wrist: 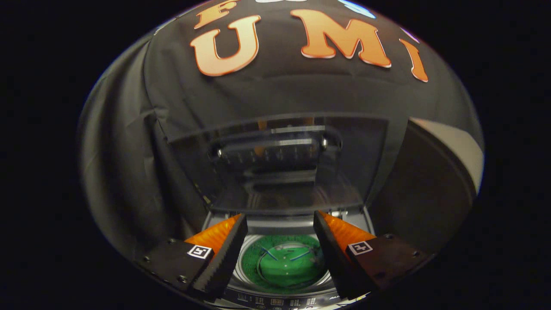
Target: Put the clothes into the washing machine and then close the washing machine lid.
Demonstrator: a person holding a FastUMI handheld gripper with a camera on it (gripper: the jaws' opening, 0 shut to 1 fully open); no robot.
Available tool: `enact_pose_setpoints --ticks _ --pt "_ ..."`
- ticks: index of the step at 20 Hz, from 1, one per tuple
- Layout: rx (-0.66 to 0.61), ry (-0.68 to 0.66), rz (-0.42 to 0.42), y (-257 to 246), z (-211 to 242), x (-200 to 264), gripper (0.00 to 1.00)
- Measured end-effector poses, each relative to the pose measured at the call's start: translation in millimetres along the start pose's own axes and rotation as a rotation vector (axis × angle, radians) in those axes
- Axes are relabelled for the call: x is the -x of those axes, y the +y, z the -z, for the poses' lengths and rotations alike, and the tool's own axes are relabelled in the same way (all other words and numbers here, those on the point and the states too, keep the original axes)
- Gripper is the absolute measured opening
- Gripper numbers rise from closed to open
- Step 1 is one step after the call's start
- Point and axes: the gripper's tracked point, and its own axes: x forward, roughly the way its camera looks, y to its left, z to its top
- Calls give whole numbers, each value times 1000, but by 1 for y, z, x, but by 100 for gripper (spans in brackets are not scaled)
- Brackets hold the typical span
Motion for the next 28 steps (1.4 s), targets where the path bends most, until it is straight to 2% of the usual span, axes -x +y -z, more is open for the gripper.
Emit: enact_pose_setpoints --ticks 6,9,15,18,28 --pt "23 -158 -29 14 -109 5 99" --pt "52 -201 -17 13 -140 -10 99" --pt "45 -170 11 4 -142 -56 99" --pt "52 -157 36 -2 -133 -62 99" --pt "65 -225 63 1 -107 -21 100"
